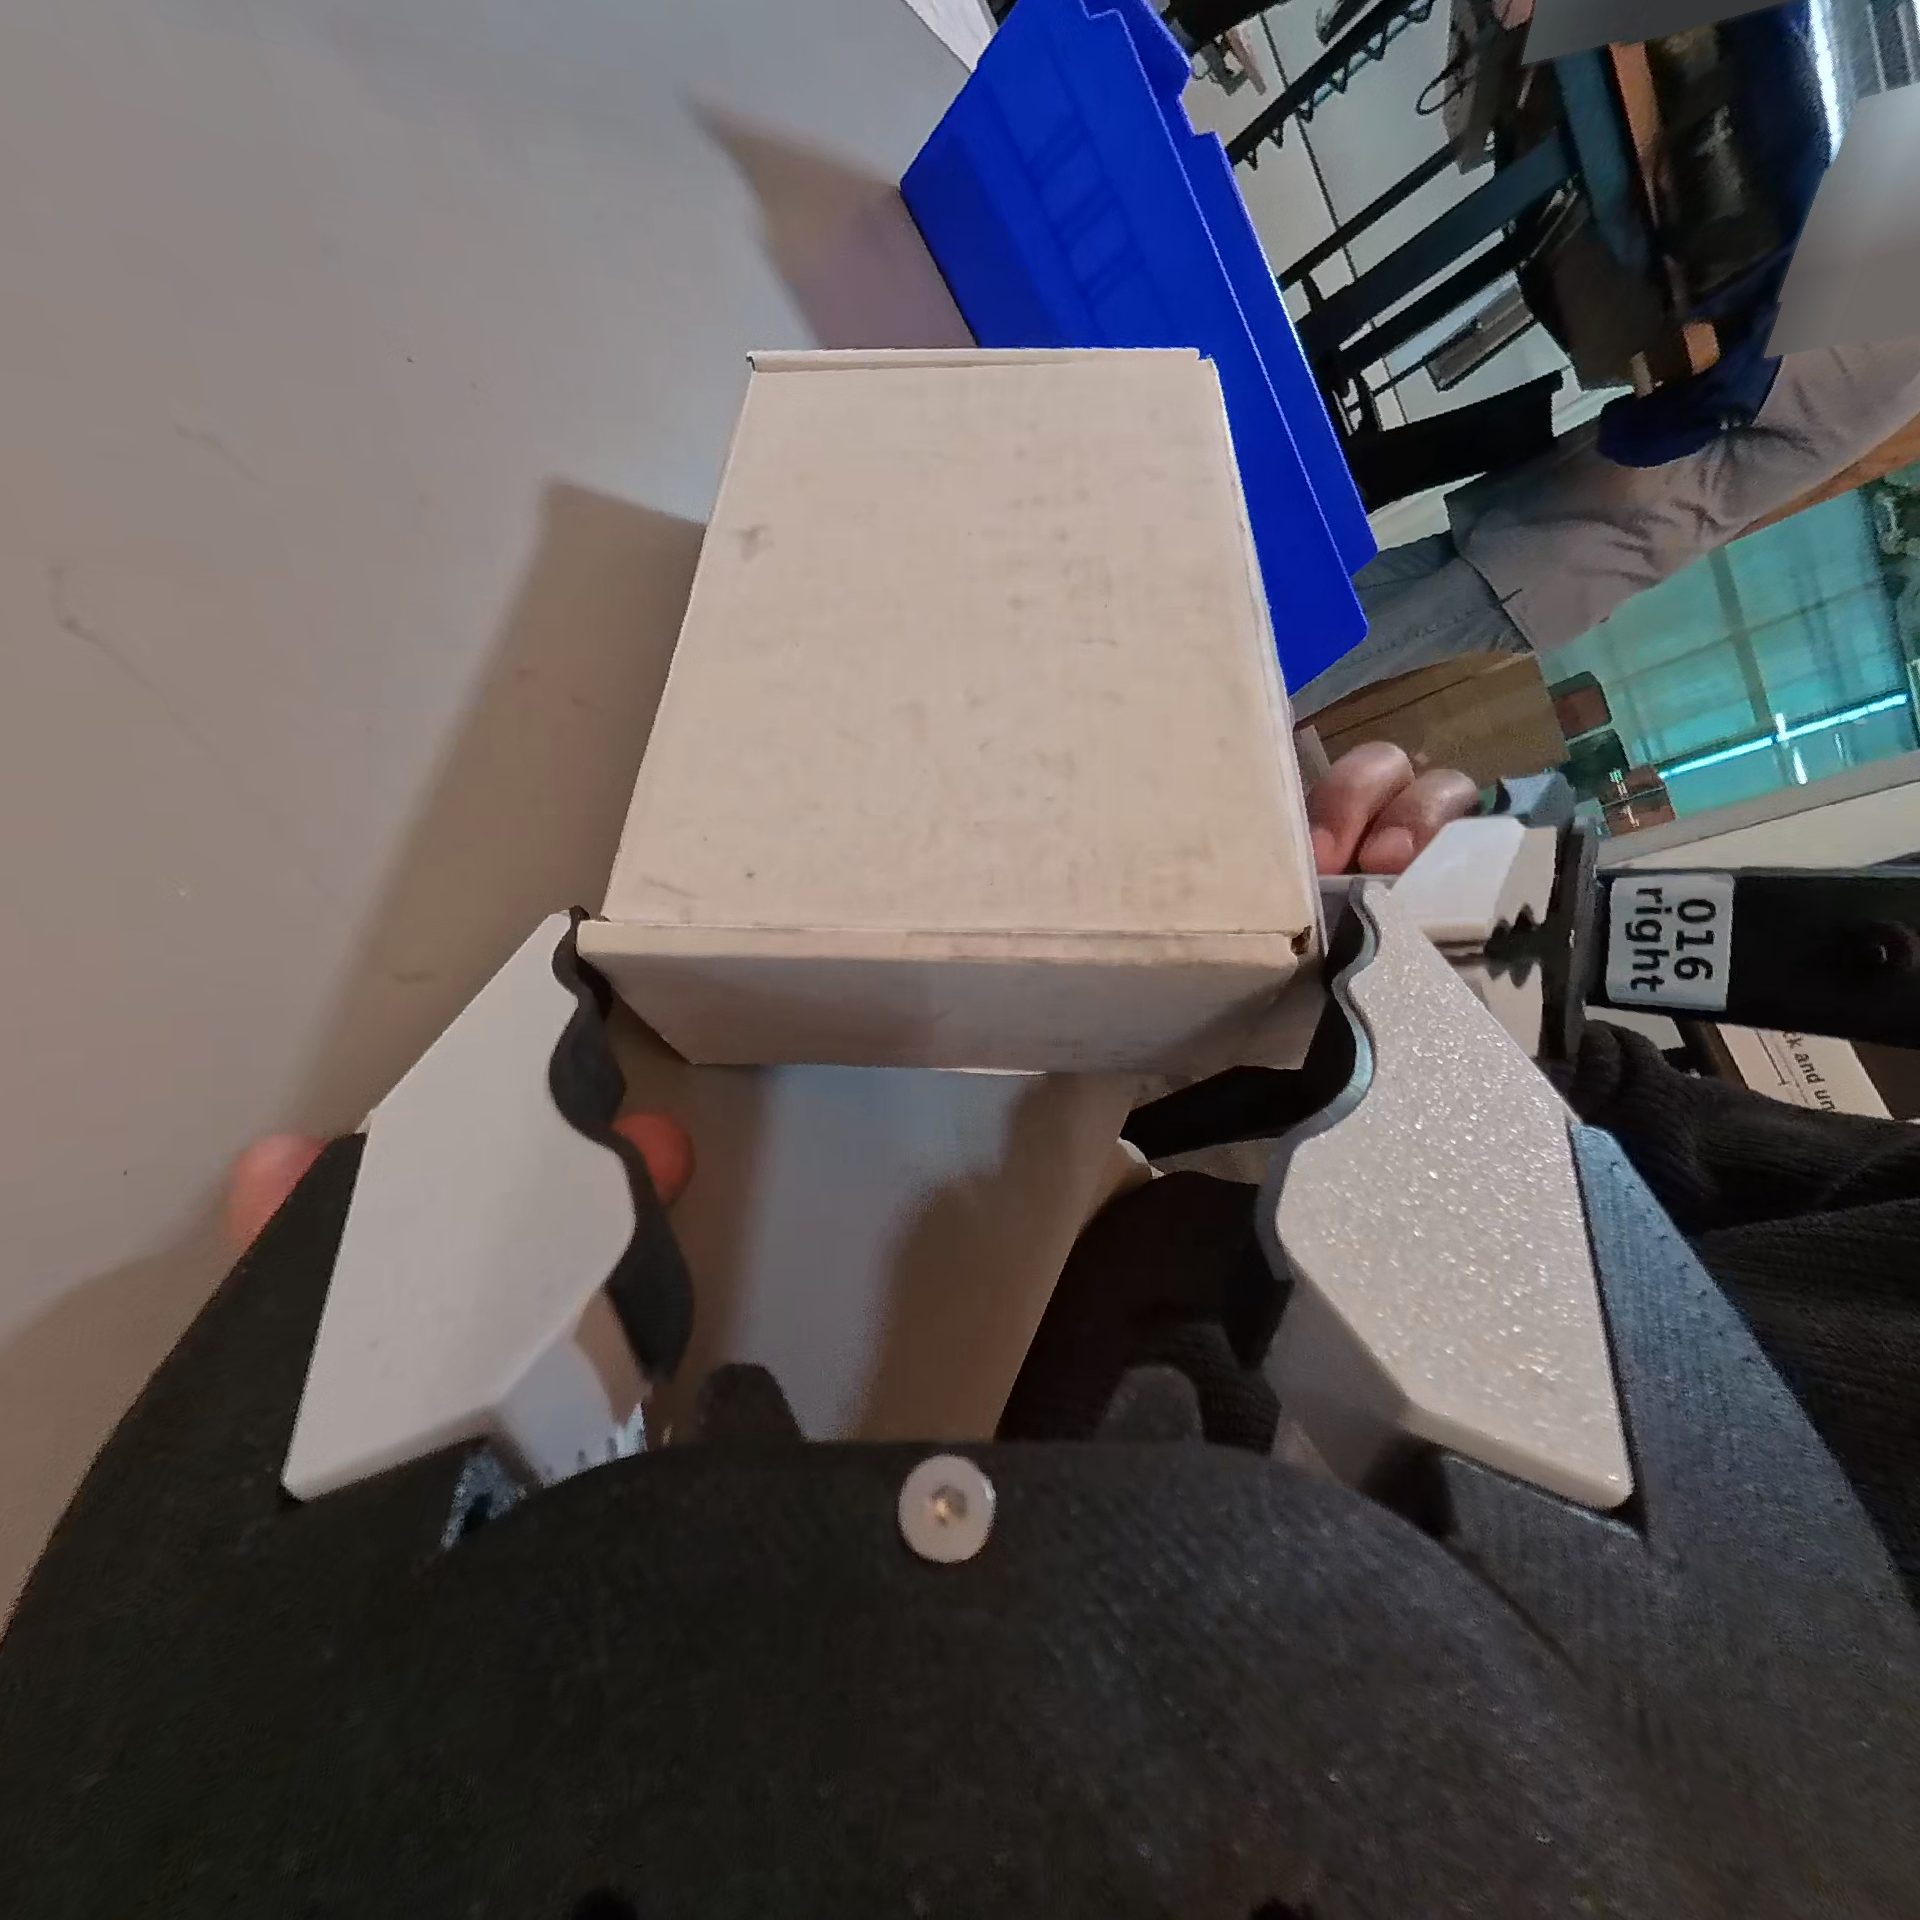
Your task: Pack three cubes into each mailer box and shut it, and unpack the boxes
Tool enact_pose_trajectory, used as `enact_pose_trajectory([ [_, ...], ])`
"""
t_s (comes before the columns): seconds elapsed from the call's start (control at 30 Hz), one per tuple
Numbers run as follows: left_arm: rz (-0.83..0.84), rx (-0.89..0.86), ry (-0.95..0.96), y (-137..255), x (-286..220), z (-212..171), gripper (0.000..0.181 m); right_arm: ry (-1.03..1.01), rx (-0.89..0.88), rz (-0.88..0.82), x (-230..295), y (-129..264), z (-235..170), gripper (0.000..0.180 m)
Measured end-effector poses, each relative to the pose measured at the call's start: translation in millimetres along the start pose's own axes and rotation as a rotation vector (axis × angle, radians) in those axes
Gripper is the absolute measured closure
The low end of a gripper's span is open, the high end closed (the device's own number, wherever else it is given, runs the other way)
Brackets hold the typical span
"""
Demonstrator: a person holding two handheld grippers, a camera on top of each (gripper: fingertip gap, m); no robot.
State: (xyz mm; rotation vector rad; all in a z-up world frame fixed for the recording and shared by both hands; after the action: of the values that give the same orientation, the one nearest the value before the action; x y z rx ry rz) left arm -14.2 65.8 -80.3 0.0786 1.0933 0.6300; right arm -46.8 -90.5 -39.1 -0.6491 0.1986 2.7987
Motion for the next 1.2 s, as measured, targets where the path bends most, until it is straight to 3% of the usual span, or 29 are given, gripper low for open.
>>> enact_pose_trajectory([
  [1.2,0.028,0.008,-0.01,-1,1,-3,0.051,-0.031,0.071,0.078,16,-15,-11,0.18],
])
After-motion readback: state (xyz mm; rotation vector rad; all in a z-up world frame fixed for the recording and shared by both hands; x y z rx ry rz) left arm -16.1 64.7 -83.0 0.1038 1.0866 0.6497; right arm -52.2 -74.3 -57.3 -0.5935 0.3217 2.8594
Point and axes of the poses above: each gripper's, where its closed fingertips meet, y back along the fingers, z out of its top, x = y × z across the jaws, the point moved 7 cm from there along y, back along the fingers, and after that the axes turned 6 degrees about y, right-handed, at the moved point
